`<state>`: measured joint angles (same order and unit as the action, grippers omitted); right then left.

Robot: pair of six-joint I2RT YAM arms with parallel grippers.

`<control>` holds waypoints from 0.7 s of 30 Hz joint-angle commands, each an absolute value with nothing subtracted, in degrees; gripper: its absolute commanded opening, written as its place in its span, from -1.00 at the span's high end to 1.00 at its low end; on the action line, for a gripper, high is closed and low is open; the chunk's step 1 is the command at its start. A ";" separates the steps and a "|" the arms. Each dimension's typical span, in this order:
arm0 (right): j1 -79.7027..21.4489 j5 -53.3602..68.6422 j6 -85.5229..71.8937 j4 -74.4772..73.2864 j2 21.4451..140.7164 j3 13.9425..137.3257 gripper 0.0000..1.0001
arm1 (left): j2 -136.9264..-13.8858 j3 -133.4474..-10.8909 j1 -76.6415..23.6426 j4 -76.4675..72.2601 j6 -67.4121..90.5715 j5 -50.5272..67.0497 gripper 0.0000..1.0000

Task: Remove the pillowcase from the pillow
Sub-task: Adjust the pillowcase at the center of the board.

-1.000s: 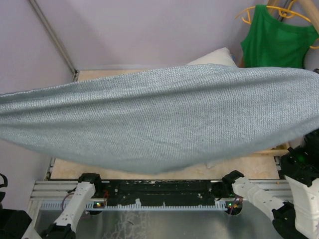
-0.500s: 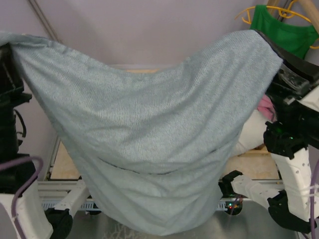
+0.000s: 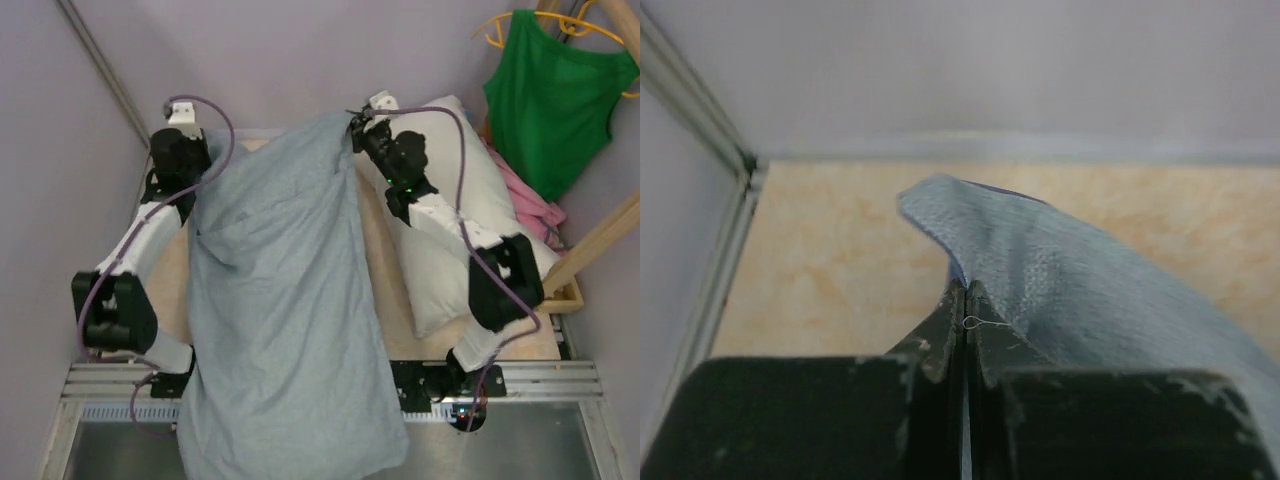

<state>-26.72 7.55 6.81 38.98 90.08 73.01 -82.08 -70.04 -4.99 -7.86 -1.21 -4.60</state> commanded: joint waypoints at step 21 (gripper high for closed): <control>-15.80 4.75 -0.59 24.18 126.81 108.87 -0.98 | -113.41 -98.08 5.36 4.49 4.40 -16.30 -0.99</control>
